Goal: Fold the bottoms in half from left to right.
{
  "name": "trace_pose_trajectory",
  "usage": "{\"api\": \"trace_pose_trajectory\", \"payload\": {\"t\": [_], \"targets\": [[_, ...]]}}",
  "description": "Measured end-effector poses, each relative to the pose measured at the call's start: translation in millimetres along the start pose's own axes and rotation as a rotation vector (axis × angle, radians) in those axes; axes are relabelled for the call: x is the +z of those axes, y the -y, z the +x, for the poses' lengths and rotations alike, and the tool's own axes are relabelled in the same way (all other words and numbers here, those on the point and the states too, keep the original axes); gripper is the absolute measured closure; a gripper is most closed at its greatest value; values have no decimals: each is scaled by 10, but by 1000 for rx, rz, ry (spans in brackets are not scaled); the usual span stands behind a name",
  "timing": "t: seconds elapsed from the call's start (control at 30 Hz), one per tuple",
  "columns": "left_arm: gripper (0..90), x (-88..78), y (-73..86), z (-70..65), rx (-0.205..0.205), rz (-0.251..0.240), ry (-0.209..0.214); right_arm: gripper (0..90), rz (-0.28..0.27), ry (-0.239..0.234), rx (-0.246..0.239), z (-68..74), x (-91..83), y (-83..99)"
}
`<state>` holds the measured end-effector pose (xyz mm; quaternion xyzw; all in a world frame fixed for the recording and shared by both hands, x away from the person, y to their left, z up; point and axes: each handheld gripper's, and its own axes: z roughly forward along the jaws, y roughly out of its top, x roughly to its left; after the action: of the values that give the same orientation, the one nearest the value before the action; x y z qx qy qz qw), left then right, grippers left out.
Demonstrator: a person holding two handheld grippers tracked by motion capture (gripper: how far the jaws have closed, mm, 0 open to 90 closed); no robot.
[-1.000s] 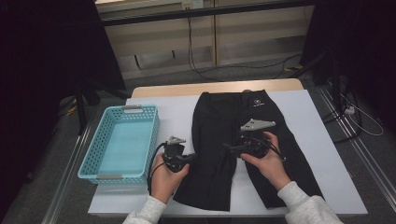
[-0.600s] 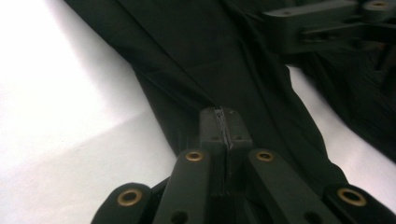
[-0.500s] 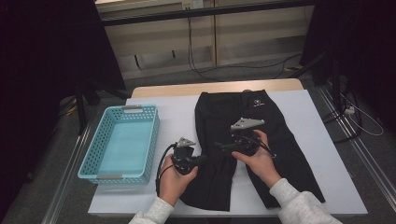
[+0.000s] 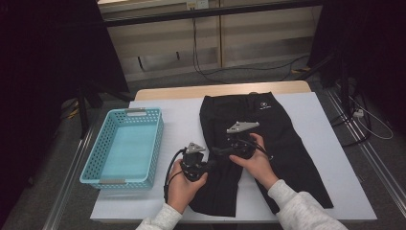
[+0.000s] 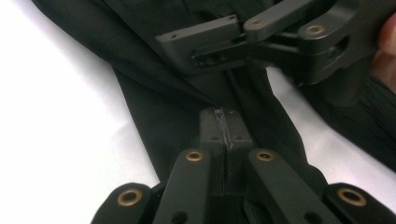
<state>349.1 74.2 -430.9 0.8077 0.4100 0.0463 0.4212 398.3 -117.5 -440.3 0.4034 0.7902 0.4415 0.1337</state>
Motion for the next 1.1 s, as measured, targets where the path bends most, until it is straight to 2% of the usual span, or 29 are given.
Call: {"api": "trace_pose_trajectory", "payload": {"t": [0.17, 0.4, 0.53, 0.7, 0.87, 0.9, 0.97, 1.0, 1.1], "targets": [[894, 0, 0, 4, 2, 7, 4, 295, 7, -10, 7, 10, 40, -6], [894, 6, 4, 9, 1, 5, 2, 292, 12, -15, 10, 4, 85, -15], [894, 12, 7, 13, 6, 6, 1, 301, 10, -33, 34, -18, 102, -27], [895, 17, 10, 10, 4, 5, 5, 315, 10, -57, 2, 15, 142, -40], [894, 27, 17, 8, 8, 8, 5, 319, 50, -61, -17, 64, 232, -30], [894, 26, 18, 19, 11, 9, 2, 325, 55, -60, -9, 65, 246, -28], [895, 29, 22, 33, 0, 5, 0, 341, 64, -77, 10, 61, 275, -25], [894, 31, 24, 35, -4, 5, -1, 355, 73, -63, -4, 68, 292, -24], [894, 31, 25, 39, 7, 14, -3, 418, 90, -63, -18, 76, 345, -19]]}}
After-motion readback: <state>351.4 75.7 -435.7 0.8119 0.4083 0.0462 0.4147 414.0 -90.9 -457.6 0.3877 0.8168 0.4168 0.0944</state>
